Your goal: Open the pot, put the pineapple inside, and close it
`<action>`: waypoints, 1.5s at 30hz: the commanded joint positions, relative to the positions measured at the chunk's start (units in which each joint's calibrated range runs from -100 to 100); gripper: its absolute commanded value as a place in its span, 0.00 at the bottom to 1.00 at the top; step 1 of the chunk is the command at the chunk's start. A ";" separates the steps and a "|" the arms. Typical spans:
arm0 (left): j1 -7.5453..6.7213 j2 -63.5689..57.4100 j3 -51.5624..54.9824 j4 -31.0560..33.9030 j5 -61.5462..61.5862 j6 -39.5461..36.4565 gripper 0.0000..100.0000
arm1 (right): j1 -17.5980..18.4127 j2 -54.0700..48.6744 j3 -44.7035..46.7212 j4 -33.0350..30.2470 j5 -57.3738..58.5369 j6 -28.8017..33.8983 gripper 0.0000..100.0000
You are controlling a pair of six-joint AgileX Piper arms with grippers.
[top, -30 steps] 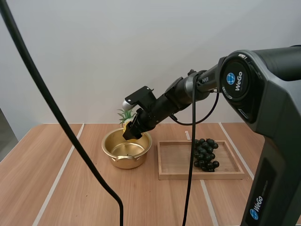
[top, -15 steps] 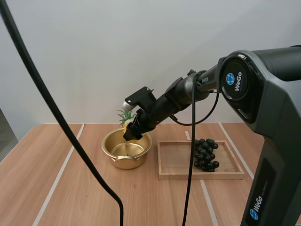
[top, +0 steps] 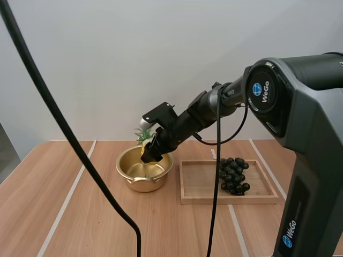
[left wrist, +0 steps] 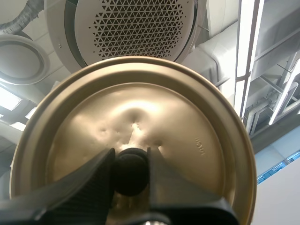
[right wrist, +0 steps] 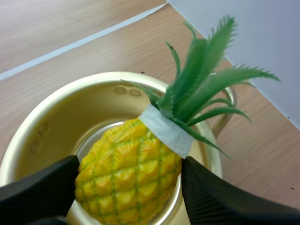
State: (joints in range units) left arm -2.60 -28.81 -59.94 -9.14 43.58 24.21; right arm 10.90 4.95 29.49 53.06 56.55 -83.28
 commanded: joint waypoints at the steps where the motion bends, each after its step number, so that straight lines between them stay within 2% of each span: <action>1: -0.01 0.11 -0.41 0.02 -0.18 -0.21 0.00 | 0.00 -0.03 -0.42 -0.25 0.24 -0.52 0.00; 22: -0.01 0.11 -0.41 0.02 -0.18 -0.21 0.00 | 0.00 0.16 -0.42 -2.85 0.24 -0.52 0.00; 23: -0.01 0.11 -0.41 0.02 -0.18 -0.21 0.00 | 0.00 0.16 -0.42 -2.85 0.24 -0.52 0.03; 25: -0.01 0.11 -0.41 0.02 -0.18 -0.21 0.00 | 0.00 0.16 -0.42 -2.85 -0.17 -0.40 0.20; 28: -0.01 0.11 -0.41 0.02 0.18 -0.21 0.00 | 0.00 0.16 -0.42 -2.85 -2.55 1.33 0.54; 31: -0.01 0.11 -0.41 0.02 0.35 -0.21 0.00 | 0.00 0.16 -0.42 -2.85 -4.87 2.07 0.78; 32: -0.01 0.11 -0.41 0.02 0.35 -0.21 0.00 | 0.00 0.16 -0.42 -2.85 -5.48 2.46 0.90; 34: -0.01 0.11 -0.41 0.02 0.35 -0.21 0.00 | 0.00 0.16 -0.42 -2.85 -5.69 2.46 0.99; 45: -0.01 0.53 -0.41 0.02 0.89 -0.21 0.00 | 0.00 0.16 -0.42 -2.85 -5.69 3.54 1.00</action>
State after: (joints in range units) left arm -2.60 -28.75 -59.94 -9.14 43.76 24.21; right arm 10.90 5.32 29.49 50.40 51.28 -80.22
